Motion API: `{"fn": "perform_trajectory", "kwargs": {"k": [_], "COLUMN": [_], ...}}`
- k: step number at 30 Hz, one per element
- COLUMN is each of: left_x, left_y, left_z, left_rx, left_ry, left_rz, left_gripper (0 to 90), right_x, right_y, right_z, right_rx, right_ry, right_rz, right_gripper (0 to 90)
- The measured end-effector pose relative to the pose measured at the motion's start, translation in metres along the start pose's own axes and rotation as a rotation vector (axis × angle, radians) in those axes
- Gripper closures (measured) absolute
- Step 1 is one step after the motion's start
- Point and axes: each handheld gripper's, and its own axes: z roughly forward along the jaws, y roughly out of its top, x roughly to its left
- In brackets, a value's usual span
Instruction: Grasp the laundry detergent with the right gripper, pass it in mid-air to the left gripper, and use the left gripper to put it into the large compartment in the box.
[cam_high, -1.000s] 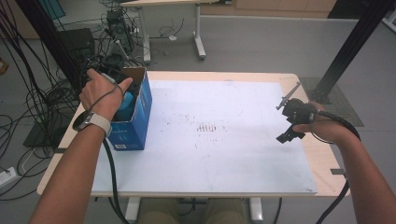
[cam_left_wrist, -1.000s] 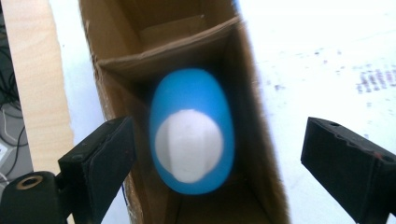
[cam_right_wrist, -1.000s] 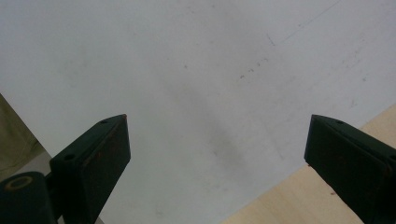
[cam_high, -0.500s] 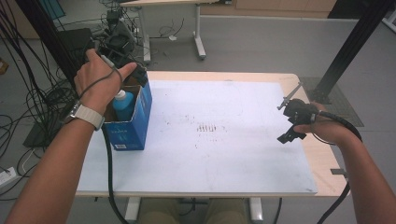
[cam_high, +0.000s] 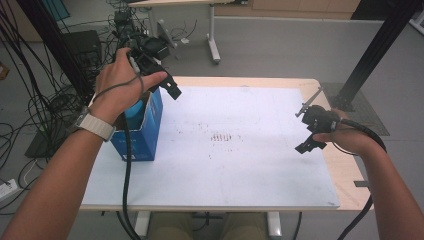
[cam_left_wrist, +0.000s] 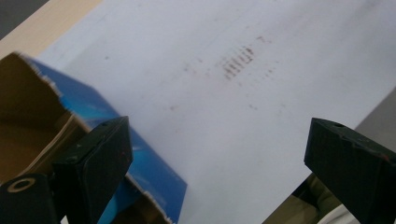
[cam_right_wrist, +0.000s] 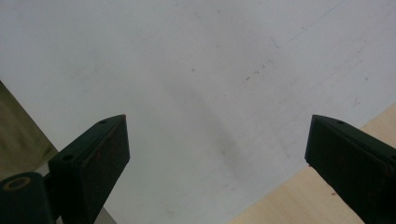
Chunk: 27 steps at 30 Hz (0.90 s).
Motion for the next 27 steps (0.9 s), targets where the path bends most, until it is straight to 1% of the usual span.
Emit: {"fn": "perform_trajectory", "kwargs": {"k": [2,3,5,7,8,10,11,15,16,17,19,21,26,27], "left_x": [-0.006,-0.009,-0.014,-0.018,-0.020,-0.025,-0.026,-0.032,-0.034,-0.036,-0.039,-0.043,-0.052,-0.053], "left_y": [0.003,0.005,0.007,0.009,0.010,0.012,0.013,0.015,0.016,0.016,0.017,0.017,0.018,0.018], "left_z": [0.003,0.005,0.007,0.011,0.013,0.018,0.021,0.035,0.038,0.041,0.046,0.054,0.070,0.073], "left_rx": [0.001,0.003,0.005,0.006,0.011,0.027,0.036,0.074,0.079,0.086,0.104,0.125,0.132,0.130], "left_ry": [-0.016,-0.033,-0.047,-0.079,-0.093,-0.107,-0.114,-0.122,-0.128,-0.129,-0.118,-0.117,-0.140,-0.147], "left_rz": [0.044,0.069,0.101,0.135,0.154,0.189,0.197,0.242,0.267,0.284,0.314,0.342,0.401,0.403], "left_gripper": [8.2,8.2,8.2,8.2,8.2,8.2,8.3,8.6,8.6,8.7,9.0,8.9,8.9,8.9], "right_x": [0.001,0.001,0.002,0.002,0.002,0.003,0.004,0.005,0.005,0.005,0.005,0.005,0.005,0.005], "right_y": [0.000,0.000,0.001,0.000,0.000,0.000,0.000,0.000,-0.001,-0.002,-0.003,-0.004,-0.006,-0.006], "right_z": [-0.001,-0.001,-0.002,-0.004,-0.004,-0.006,-0.006,-0.007,-0.006,-0.006,-0.005,-0.004,-0.004,-0.004], "right_rx": [-0.002,-0.001,-0.001,0.000,0.000,0.001,-0.001,-0.006,-0.006,-0.004,-0.003,-0.001,0.000,0.001], "right_ry": [0.000,0.001,-0.002,-0.002,-0.004,-0.004,-0.005,-0.005,-0.001,0.002,0.003,0.005,0.007,0.008], "right_rz": [0.001,-0.002,0.000,0.001,0.002,0.003,0.001,0.000,0.004,0.005,0.008,0.011,0.014,0.017], "right_gripper": [6.3,6.3,6.2,6.2,6.2,6.2,6.2,6.2,6.2,6.3,6.2,6.2,6.3,6.3]}}
